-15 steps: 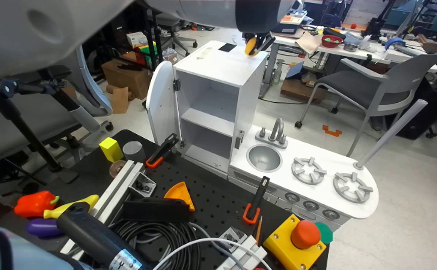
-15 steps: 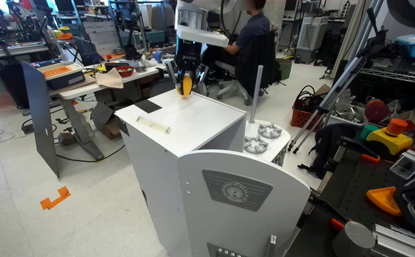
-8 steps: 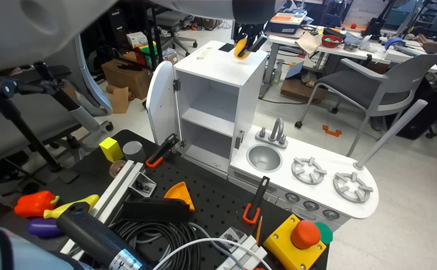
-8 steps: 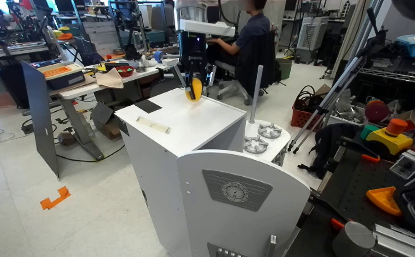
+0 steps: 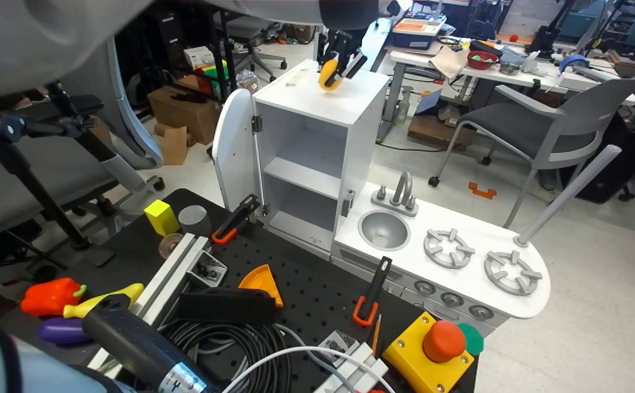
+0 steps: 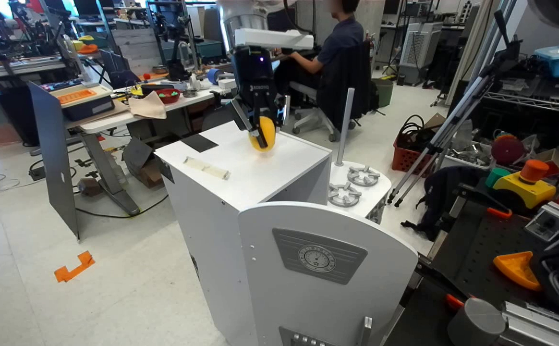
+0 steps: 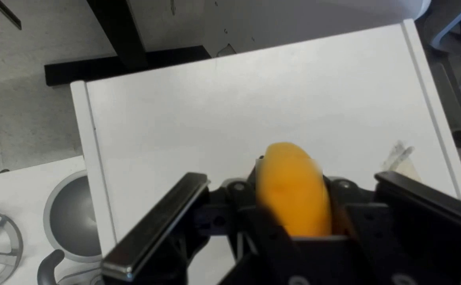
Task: Move the yellow ball forward
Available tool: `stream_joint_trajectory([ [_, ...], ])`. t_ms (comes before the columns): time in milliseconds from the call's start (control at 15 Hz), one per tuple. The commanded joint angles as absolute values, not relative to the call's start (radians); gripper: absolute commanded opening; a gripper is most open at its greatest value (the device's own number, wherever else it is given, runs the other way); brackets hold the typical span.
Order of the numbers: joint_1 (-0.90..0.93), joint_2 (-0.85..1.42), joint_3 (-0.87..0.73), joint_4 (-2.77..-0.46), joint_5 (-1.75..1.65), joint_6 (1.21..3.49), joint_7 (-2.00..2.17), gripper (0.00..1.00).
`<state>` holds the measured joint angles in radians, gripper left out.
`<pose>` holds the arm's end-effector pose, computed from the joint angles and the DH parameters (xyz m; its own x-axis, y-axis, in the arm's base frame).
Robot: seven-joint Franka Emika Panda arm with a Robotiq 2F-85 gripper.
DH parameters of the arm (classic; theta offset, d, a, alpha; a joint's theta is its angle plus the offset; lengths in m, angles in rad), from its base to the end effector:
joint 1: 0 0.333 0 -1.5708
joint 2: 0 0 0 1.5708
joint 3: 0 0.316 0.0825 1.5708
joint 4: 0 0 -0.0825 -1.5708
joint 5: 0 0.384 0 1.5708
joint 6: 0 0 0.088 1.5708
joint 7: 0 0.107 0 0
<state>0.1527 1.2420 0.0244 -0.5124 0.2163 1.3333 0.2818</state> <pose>0.7411 0.1494 0.2379 0.8896 -0.0714 -0.4511 -0.1361 -0.9843 -0.1125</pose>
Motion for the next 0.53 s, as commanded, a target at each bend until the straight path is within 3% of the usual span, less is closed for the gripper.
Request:
stream_joint_trajectory([
  [0,0.170,1.238,0.030,-0.530,0.212,1.253,0.272,0.05],
  [467,0.189,1.249,0.040,-0.561,0.225,1.136,0.267,0.05],
])
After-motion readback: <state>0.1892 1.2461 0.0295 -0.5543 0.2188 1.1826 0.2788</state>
